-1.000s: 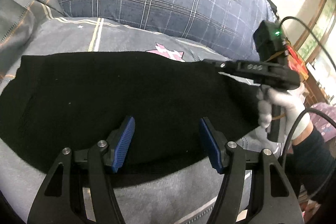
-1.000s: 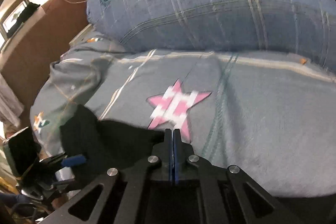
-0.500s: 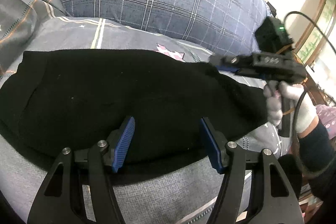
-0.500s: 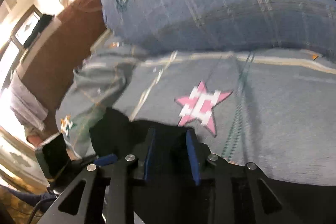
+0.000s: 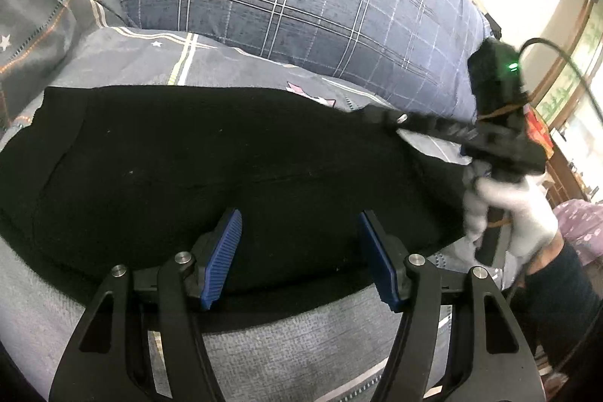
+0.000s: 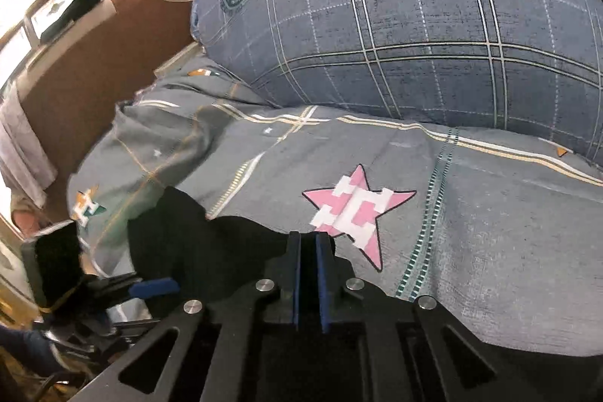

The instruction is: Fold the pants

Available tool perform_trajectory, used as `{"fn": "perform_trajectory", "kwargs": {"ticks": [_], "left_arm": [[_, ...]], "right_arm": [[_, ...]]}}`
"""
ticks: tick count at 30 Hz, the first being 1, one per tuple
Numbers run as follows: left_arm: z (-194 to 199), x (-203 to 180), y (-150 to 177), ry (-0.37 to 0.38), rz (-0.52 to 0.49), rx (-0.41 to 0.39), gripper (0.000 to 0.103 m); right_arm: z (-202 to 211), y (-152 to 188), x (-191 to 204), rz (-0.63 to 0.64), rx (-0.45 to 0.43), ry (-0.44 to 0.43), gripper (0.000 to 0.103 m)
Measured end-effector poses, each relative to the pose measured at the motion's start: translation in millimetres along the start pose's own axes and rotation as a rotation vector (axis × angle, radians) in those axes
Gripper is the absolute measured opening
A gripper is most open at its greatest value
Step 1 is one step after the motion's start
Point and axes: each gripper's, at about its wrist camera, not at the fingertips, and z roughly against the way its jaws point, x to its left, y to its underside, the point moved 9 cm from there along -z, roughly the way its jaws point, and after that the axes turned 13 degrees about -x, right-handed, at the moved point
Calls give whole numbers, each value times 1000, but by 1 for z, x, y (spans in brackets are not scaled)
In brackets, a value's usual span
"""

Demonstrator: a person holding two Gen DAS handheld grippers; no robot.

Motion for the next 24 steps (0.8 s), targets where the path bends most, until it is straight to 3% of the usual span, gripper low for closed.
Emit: {"fn": "perform_trajectory", "kwargs": {"ticks": [2,4,6,8,9,10,11,12,14,20,21,22,24], "left_arm": [[3,-1,0,-6,-19,12,64],[11,4,-5,-29,-30,19,64],[23,12,-16,-51,-33,-16,64],[41,26,-34,-72,-28,-78,64],[50,36,-46,-89,-24,-107,64],[55,44,-53,-103,-22,-117,64],[58,55,-60,-124,-19,-118,64],[59,67,-65,-150,-11,-113,64],[57,95,-73,-202,31,-77,64],[27,153,-70,-258,182,53,64],[22,154,-69,-261,189,67,64],[13,154,-70,-239,191,74,64],[-1,151,-67,-194,200,92,64]], "right_arm": [[-11,13,-5,12,22,42,6],[-9,14,-11,-52,9,23,6],[-1,6,-12,-86,-19,-7,7],[11,-6,-9,-86,-66,-32,14],[14,-10,-6,-82,-75,-45,29],[16,-15,-5,-82,-76,-60,56],[15,-19,-3,-88,-69,-71,65],[13,-20,-1,-93,-57,-80,68],[2,-19,-3,-100,-18,-77,68],[-27,5,-5,-141,84,-88,67],[-29,8,-4,-146,82,-96,57],[-29,8,-2,-144,69,-98,41],[-27,10,-1,-122,53,-80,29]]}}
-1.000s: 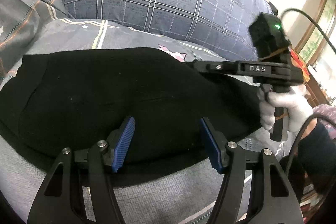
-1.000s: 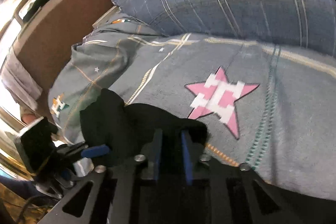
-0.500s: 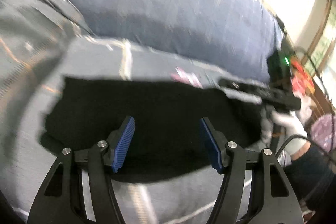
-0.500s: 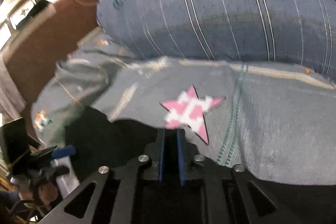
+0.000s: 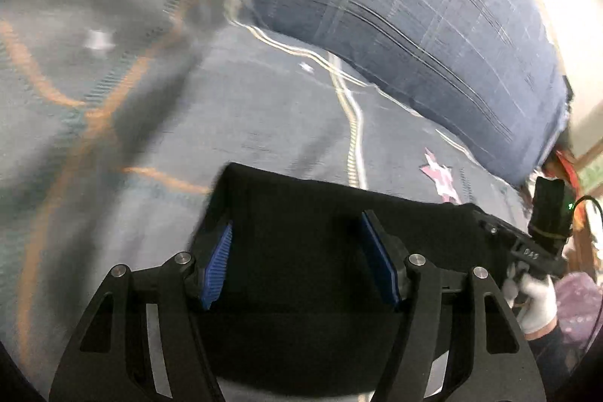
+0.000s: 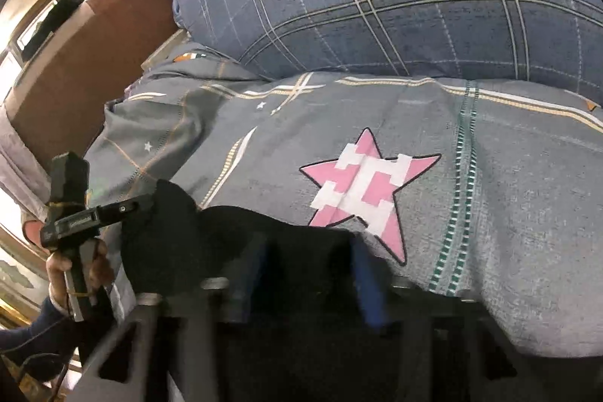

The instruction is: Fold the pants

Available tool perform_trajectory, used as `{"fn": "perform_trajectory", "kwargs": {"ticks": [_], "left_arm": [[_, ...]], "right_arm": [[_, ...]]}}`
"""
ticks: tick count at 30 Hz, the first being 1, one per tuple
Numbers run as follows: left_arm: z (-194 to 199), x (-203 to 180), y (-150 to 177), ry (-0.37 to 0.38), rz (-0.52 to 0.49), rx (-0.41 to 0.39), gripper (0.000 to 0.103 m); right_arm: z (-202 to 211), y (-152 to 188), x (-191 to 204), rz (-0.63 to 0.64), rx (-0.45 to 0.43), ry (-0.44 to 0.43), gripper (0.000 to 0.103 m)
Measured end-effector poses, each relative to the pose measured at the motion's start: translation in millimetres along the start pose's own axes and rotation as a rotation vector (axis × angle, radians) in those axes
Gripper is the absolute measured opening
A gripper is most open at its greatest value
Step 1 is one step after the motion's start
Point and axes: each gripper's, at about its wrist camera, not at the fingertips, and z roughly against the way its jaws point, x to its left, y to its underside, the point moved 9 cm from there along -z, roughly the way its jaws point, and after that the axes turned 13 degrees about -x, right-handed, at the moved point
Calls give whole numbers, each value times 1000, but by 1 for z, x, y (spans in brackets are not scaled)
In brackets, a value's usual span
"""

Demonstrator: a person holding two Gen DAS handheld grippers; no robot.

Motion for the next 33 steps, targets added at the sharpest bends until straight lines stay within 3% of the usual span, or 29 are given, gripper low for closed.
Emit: {"fn": "perform_trajectory", "kwargs": {"ticks": [1,2,3,4,7,10,12,15,18,20,22,26,29,31,33], "left_arm": [[-4,0,1,0,12,-5,64],[-1,0,-1,-7,7,-36,57],[3,-2,-2,-18,-6,-56,29],[10,-4,-3,-25,-22,-66,22],[37,-12,-6,-4,-44,-126,16],[56,-11,-6,-55,-82,-195,16],[46,-4,1,-101,-94,-173,16],[21,20,15,-178,-66,-103,16],[24,21,14,-167,-42,-107,16],[31,22,14,-158,-11,-105,25],[40,22,12,-185,-3,-111,35],[67,16,3,-227,-35,-187,35],[78,-7,1,-186,-75,-203,37],[82,-25,6,-159,-119,-198,52],[81,-50,13,-114,-158,-187,55]], "right_arm": [[5,-3,1,18,-27,11,16],[10,-6,2,21,-48,11,14],[15,-9,4,20,-72,3,13],[23,-14,6,18,-108,-3,13],[32,-19,12,30,-145,0,12],[28,-18,9,32,-154,31,12],[16,-15,-1,-22,-146,55,12],[-8,-4,-12,5,-79,143,12],[-4,-11,-14,20,-99,169,12],[3,-12,-20,-33,-105,154,19],[21,-13,-20,-61,-139,135,23],[83,-8,-31,-63,-192,177,24],[122,7,-50,-105,-185,231,29],[146,19,-63,-121,-180,258,33],[170,30,-78,-123,-166,313,42]]}}
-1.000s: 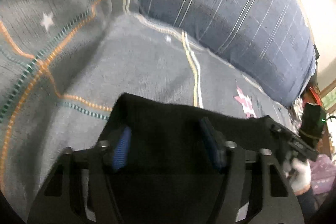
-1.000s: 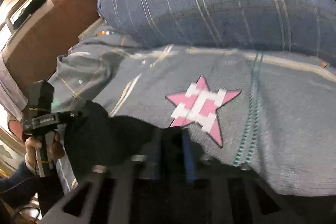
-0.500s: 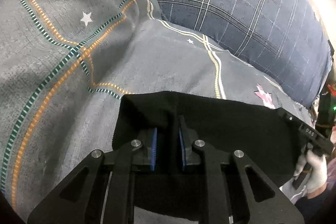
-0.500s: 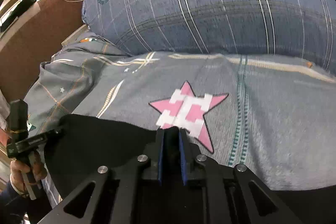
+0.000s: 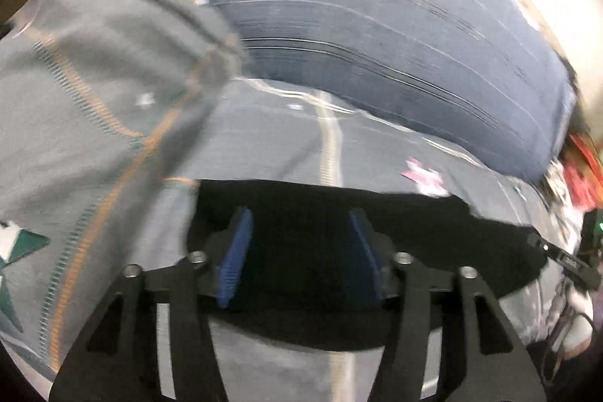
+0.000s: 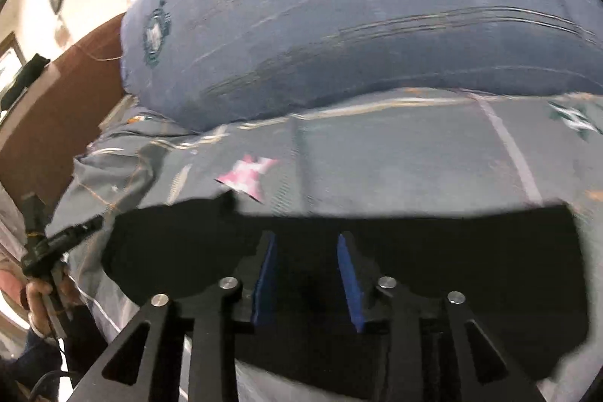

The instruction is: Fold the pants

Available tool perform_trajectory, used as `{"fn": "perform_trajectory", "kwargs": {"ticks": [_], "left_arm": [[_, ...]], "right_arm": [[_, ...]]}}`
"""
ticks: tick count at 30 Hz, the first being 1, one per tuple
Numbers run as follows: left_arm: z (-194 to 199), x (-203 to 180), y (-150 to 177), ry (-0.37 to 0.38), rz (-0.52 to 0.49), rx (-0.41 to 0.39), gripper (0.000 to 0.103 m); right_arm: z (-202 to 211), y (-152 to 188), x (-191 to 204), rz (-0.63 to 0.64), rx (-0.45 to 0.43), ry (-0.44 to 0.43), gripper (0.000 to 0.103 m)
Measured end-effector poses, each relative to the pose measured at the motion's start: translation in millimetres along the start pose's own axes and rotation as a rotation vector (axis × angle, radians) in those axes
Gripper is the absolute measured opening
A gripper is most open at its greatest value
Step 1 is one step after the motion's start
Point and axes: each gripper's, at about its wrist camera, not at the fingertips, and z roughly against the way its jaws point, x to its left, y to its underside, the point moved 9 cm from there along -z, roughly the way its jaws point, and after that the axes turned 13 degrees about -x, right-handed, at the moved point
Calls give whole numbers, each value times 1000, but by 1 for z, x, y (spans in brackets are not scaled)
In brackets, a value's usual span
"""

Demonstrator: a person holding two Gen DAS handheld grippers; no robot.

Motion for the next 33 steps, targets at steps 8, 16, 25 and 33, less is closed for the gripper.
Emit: {"fn": "perform_trajectory", "kwargs": {"ticks": [8,16,25,33], "left_arm": [[-23,-123,36,260,-112,133,56],[-46,-239,66,449,-257,224,56],[-80,-333,77,584,-347,297,69],[-125,-406,83,667,-431,382,69]], "right_arm": [[73,12,-85,-51,29,138,48],[97,40,-118,-148,26,148,49],[85,63,-102,-149,92,-46,53],[80,55,-107,-156,35,-157,59]]}}
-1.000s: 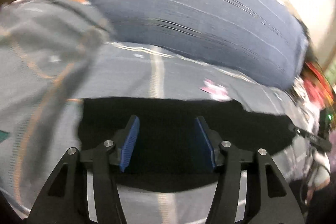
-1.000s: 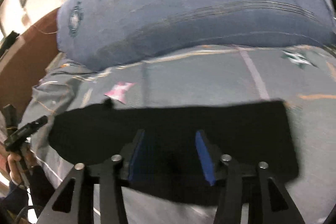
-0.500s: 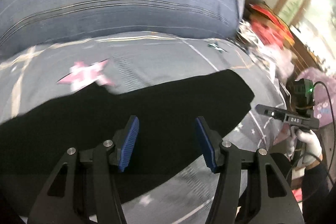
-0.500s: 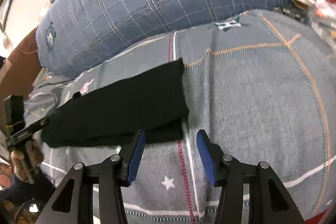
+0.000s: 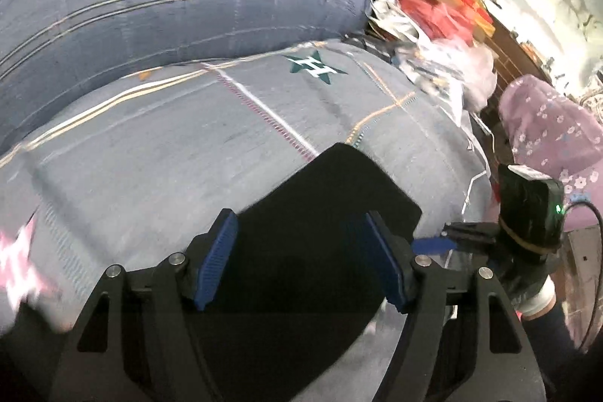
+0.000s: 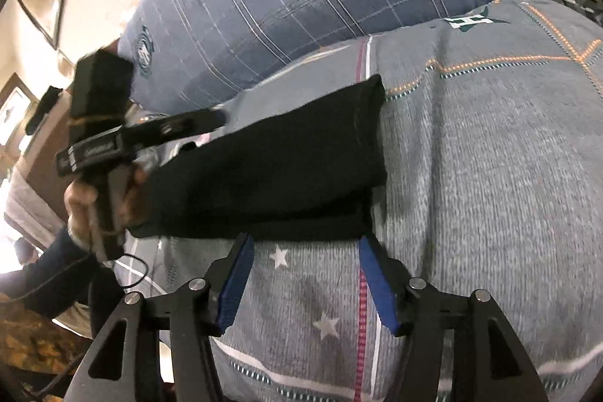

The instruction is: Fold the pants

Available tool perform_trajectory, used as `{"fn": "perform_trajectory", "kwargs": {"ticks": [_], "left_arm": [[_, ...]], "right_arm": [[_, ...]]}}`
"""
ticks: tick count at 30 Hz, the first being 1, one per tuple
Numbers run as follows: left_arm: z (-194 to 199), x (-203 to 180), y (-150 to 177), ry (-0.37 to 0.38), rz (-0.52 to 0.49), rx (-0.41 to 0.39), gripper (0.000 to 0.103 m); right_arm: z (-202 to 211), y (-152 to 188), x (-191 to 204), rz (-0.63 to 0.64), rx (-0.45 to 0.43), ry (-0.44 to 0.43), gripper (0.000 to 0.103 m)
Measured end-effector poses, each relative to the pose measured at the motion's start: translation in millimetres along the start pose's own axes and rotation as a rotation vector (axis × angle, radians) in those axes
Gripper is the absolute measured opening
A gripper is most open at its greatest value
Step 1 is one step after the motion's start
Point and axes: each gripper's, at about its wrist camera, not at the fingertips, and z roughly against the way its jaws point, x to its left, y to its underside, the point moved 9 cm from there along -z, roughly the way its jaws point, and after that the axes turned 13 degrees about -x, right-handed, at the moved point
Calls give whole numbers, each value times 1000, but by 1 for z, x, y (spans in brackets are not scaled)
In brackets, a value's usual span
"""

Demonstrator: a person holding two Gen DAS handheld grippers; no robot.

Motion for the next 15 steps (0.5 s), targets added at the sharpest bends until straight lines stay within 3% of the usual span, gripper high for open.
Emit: {"fn": "perform_trajectory", "kwargs": {"ticks": [4,11,13,15], "left_arm": [[-33,-5,-13,0,-68,41,69],[-76,-30,2,101,-68,188,69],[-80,-41,4,104,-126,174,78],[-85,-49,5,108,-151,179,78]], "right_arm": [[-6,-3,4,12,-18,-48,70],[-10,-10,2,4,-48,-122,70],[-8,-10,1,0,-66,-151,70],[-8,-12,-1,7,-85,-167,70]]}}
